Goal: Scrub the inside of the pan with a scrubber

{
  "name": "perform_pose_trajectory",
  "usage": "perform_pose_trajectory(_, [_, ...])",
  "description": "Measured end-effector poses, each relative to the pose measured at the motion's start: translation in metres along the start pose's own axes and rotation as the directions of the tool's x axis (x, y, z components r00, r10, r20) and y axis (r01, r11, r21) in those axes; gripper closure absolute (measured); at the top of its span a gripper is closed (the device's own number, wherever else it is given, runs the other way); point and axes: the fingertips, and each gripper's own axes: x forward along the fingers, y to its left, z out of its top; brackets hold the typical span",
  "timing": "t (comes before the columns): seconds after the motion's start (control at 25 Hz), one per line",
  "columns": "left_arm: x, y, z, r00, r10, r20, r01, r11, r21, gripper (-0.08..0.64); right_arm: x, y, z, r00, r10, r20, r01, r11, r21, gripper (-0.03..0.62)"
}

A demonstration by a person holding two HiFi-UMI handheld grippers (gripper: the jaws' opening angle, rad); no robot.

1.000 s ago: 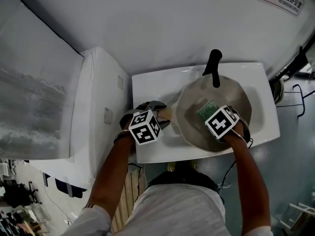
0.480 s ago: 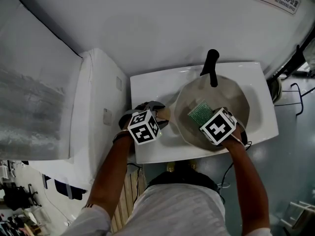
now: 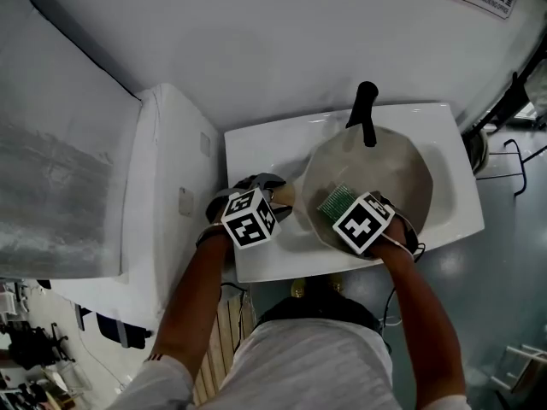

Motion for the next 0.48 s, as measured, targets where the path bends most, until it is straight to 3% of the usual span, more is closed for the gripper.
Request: perform_pose_trajectory(0.48, [0.001,0.000,-0.002,1.000,0.002,-0.006,-0.001,1.000,0.001,0.308,-0.016,-0.037,-0.041,0.993,-0.090,-0.071,0.091,0.996,0.021,0.253])
